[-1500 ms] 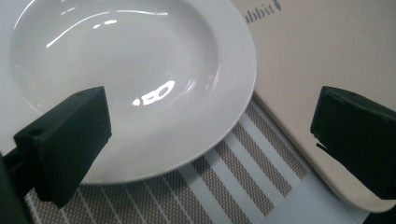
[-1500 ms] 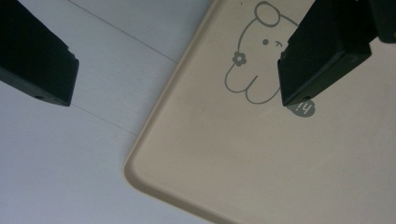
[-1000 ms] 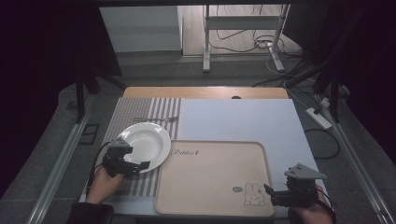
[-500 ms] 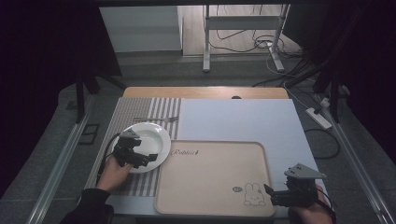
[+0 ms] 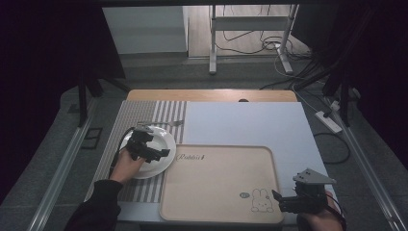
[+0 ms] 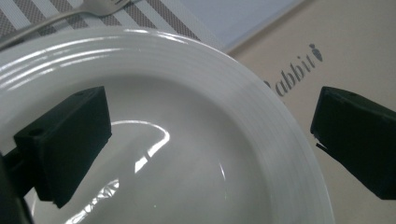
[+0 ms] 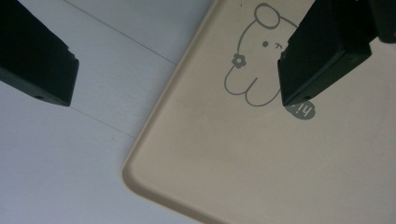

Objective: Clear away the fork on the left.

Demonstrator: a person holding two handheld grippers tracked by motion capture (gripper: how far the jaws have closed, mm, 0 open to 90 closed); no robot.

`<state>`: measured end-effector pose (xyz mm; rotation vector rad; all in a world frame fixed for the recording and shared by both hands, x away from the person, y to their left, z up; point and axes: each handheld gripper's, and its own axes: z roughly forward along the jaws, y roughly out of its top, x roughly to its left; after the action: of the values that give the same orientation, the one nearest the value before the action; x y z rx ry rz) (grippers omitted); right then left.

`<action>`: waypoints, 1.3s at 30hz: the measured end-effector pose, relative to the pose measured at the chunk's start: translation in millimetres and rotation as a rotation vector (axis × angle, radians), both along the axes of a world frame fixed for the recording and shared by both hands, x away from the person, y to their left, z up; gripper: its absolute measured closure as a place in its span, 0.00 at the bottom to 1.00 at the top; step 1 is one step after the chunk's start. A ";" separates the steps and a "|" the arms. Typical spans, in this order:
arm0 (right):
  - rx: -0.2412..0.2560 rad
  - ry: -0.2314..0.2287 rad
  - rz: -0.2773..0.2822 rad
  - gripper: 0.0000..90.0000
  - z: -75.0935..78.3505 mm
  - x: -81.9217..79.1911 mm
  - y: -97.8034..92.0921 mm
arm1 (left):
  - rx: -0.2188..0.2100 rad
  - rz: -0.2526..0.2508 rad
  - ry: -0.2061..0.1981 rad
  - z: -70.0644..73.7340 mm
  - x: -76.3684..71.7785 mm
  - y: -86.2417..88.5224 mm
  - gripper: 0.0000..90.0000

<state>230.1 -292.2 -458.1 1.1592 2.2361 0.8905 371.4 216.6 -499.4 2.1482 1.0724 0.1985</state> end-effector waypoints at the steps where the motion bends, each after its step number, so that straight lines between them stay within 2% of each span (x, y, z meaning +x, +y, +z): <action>1: 0.000 0.000 0.000 0.00 0.0 0.0 0.0 | 0.000 0.000 0.000 0.0 0.0 0.0 0.00; 8: 0.001 0.000 0.003 0.00 -0.1 -0.1 0.1 | 0.010 0.005 0.017 -3.5 23.0 -5.8 0.00; 15: 0.001 0.001 0.005 0.00 -0.1 0.0 0.1 | 0.023 -0.001 0.009 -4.3 36.8 -10.3 0.00; 20: 0.001 0.001 0.006 0.00 -0.2 -0.1 0.2 | 0.034 -0.001 0.016 -7.6 54.4 -15.5 0.00; 28: 0.001 0.004 0.010 0.00 -0.1 0.0 0.1 | 0.018 0.005 -0.005 -8.1 69.7 -18.5 0.00; 34: 0.001 0.005 0.010 0.00 -0.1 -0.1 0.1 | 0.031 0.006 -0.009 -11.2 81.3 -19.5 0.00; 37: 0.001 0.005 0.011 0.00 -0.1 0.0 0.2 | 0.033 0.012 0.013 -11.6 87.4 -19.1 0.00; 39: 0.000 0.006 0.012 0.00 -0.1 0.0 0.2 | 0.061 0.025 0.009 -11.6 90.8 -18.8 0.00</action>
<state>230.0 -292.0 -458.2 1.1513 2.2494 0.8934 462.2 197.8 -511.1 2.1925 1.1122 0.2356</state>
